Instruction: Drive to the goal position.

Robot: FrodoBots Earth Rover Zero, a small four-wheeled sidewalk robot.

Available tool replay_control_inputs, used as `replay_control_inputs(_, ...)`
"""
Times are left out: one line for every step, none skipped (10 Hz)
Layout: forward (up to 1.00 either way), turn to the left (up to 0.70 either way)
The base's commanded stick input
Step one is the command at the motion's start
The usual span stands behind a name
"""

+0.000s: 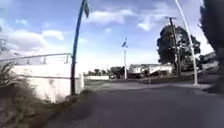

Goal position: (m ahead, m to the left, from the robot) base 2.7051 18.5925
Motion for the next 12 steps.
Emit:
replay_control_inputs(1.0, 0.0)
replay_control_inputs(1.0, 0.0)
replay_control_inputs(1.0, 0.0)
replay_control_inputs(1.0, 0.0)
replay_control_inputs(1.0, 0.0)
replay_control_inputs(1.0, 0.0)
replay_control_inputs(1.0, 0.0)
replay_control_inputs(1.0, 0.0)
replay_control_inputs(1.0, 0.0)
replay_control_inputs(1.0, 0.0)
replay_control_inputs(1.0, 0.0)
replay_control_inputs(1.0, 0.0)
